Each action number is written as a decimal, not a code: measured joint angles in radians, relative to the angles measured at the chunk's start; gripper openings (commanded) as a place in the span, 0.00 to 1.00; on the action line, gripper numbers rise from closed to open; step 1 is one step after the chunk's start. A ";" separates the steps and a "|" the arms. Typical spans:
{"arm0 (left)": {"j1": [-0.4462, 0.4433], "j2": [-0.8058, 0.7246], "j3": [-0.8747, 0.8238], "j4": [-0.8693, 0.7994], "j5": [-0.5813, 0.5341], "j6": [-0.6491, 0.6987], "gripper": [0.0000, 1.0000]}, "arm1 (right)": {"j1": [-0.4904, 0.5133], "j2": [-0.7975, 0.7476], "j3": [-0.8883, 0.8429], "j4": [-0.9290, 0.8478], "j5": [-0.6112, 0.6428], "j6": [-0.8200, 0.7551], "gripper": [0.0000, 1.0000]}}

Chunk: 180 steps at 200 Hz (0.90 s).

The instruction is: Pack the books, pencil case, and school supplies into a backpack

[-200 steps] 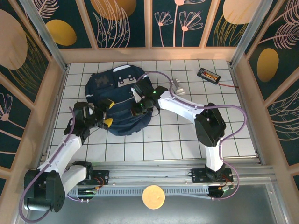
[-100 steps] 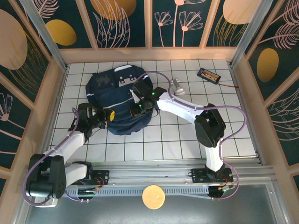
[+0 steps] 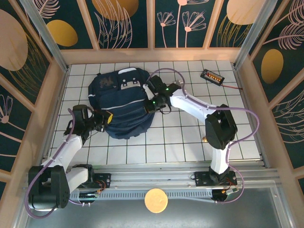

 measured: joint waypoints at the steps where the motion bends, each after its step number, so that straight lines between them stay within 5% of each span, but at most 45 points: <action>1: 0.000 0.000 0.002 -0.003 0.000 0.004 0.00 | -0.002 0.000 -0.001 0.002 0.001 -0.013 0.00; 61: 0.004 0.008 0.076 -0.142 -0.008 0.177 0.00 | -0.043 -0.026 -0.123 0.180 0.018 -0.563 0.00; 97: 0.001 0.008 0.081 -0.144 0.005 0.213 0.00 | -0.120 -0.006 -0.076 0.234 -0.079 -0.834 0.00; 180: -0.011 0.025 0.106 -0.165 -0.015 0.269 0.00 | -0.154 0.172 0.093 0.261 -0.135 -1.126 0.00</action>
